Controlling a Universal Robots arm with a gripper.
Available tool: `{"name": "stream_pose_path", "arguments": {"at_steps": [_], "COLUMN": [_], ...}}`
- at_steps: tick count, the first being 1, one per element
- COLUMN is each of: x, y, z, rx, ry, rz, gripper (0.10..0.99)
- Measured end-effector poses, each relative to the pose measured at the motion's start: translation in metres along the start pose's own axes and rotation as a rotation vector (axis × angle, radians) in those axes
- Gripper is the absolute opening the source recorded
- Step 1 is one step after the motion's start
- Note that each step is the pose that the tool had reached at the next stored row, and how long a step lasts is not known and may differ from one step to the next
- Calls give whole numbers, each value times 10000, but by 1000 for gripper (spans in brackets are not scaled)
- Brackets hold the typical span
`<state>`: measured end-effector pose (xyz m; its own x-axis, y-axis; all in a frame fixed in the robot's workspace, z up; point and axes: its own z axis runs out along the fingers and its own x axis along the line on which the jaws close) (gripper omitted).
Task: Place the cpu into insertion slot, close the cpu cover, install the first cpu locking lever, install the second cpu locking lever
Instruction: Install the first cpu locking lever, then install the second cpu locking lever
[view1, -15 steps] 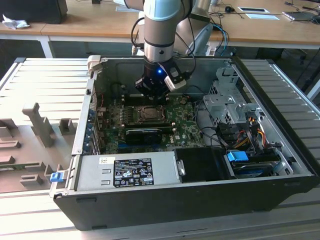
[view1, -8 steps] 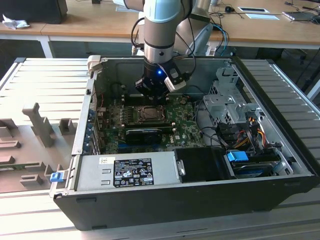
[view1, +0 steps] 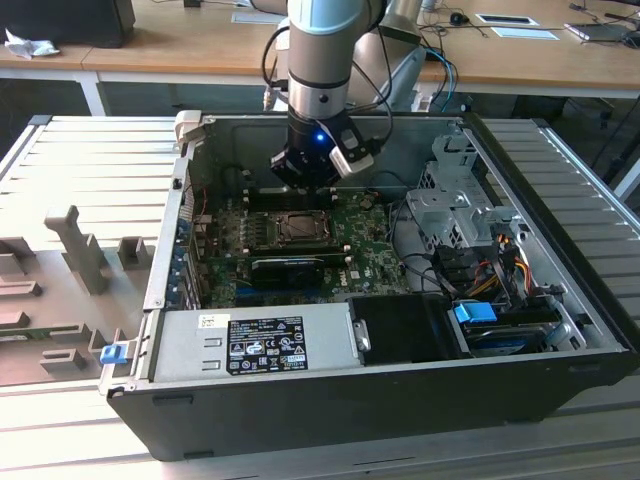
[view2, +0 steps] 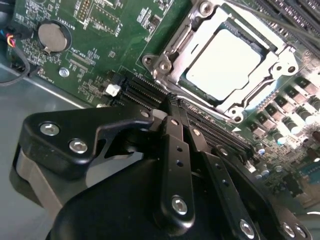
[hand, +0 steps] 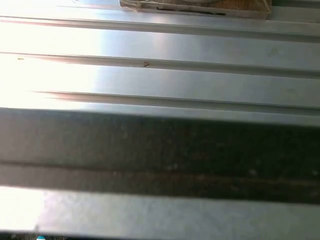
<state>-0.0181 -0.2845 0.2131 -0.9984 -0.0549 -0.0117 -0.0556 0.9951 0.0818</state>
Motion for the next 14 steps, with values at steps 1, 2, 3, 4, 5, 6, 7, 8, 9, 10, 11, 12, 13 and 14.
{"name": "stream_pose_path", "arguments": {"at_steps": [1,2,3,4,5,6,7,8,9,10,11,12,13,14], "x": [0,1,1,2,2,3,5,3,2,1,1,1,1,2], "y": [-6,-16,-22,-29,-38,-58,-82,-74,-67,-61,-58,-56,-56,-67], "z": [-1,-1,-2,-3,-3,-5,-10,-125,-212,-287,-326,-351,-360,-361], "rx": [1,0,0,1,0,1,1,0,7,21,30,34,34,32], "ry": [0,0,0,0,0,0,0,-1,0,1,3,3,2,1], "rz": [0,0,0,1,0,0,0,7,7,6,6,7,7,7], "gripper": [106,106,106,106,106,106,106,106,106,106,106,106,106,106]}}
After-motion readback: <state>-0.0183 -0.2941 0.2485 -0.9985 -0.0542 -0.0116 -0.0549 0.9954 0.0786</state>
